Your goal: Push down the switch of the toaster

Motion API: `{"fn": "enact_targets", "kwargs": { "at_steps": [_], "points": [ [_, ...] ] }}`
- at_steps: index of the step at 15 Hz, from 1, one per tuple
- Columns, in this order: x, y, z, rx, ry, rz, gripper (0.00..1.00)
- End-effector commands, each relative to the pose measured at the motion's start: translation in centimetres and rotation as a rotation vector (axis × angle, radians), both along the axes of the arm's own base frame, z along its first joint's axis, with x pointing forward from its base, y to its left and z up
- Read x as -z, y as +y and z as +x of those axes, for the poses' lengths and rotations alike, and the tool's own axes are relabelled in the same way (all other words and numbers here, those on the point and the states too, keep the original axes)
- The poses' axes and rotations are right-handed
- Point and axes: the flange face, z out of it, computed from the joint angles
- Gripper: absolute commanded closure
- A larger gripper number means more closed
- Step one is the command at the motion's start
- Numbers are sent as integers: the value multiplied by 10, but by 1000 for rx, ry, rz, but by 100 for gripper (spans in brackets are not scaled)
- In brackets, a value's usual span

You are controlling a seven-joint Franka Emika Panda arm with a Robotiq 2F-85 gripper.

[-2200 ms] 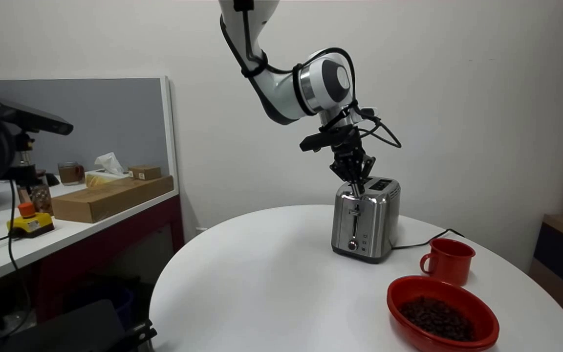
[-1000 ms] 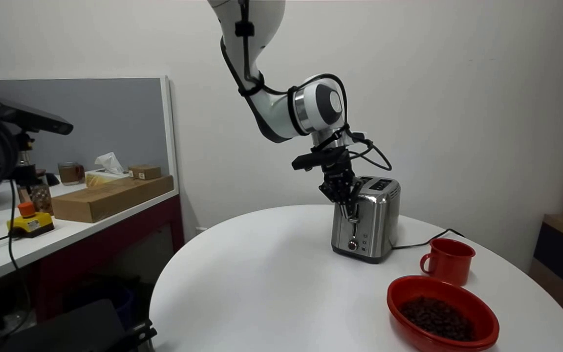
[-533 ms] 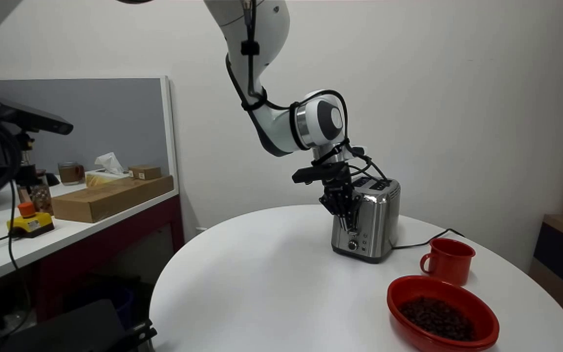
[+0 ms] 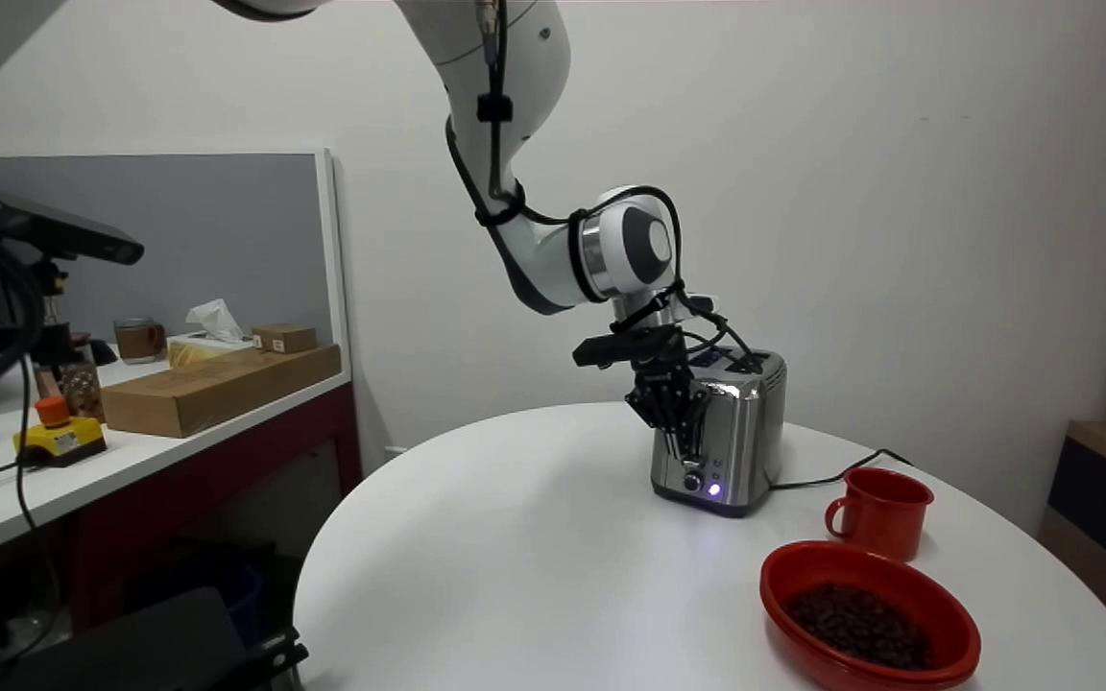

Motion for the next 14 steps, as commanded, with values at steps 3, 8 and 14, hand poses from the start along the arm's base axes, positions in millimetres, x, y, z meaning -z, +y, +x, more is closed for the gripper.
{"fn": "enact_targets", "kwargs": {
  "at_steps": [3,8,14],
  "points": [
    [-21,-2,-4,67,69,127,66],
    [-88,-19,-47,44,160,226,29],
    [-156,-35,-134,-30,168,182,0]
  ]
}}
